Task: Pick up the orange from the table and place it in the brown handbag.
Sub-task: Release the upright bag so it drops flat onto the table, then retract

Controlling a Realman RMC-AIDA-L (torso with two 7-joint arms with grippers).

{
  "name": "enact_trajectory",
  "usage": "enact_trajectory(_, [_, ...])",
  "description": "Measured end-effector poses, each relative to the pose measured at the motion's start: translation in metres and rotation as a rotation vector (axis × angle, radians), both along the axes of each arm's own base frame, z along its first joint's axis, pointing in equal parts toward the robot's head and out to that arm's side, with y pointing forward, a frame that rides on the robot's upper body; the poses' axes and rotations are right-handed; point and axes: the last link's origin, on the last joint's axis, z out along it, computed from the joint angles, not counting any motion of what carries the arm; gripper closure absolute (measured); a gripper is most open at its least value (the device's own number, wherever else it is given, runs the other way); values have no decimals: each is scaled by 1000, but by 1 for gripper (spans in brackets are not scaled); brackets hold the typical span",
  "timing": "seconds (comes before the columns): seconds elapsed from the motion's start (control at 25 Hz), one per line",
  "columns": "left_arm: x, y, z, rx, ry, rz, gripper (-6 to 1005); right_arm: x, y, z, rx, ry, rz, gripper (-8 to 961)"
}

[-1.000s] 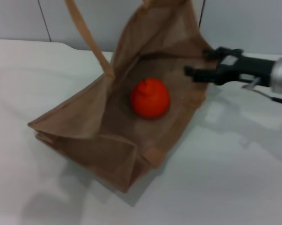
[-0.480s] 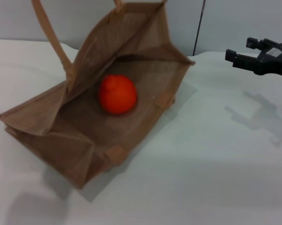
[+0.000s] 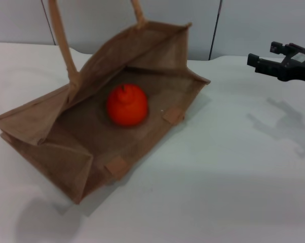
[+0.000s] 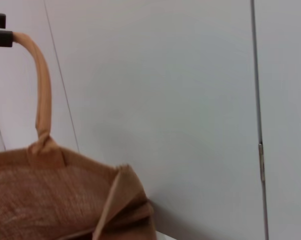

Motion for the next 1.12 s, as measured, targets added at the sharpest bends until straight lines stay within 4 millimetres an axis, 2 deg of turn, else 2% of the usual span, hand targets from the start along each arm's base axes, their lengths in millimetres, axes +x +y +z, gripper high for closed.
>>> enact_trajectory(0.28, [2,4,-18,-37,9,-14,208,0,0,0,0,2,-1,59])
enact_trajectory(0.56, [-5,7,-27,-71,-12,6,121,-2,2,1,3,3,3,59])
enact_trajectory(0.92, [-1,13,-56,-206,-74,-26,121,-3,2,3,5,18,0,59])
enact_trajectory(1.12, [6,8,-64,-270,-115,-91,121,-3,2,4,7,20,-1,60])
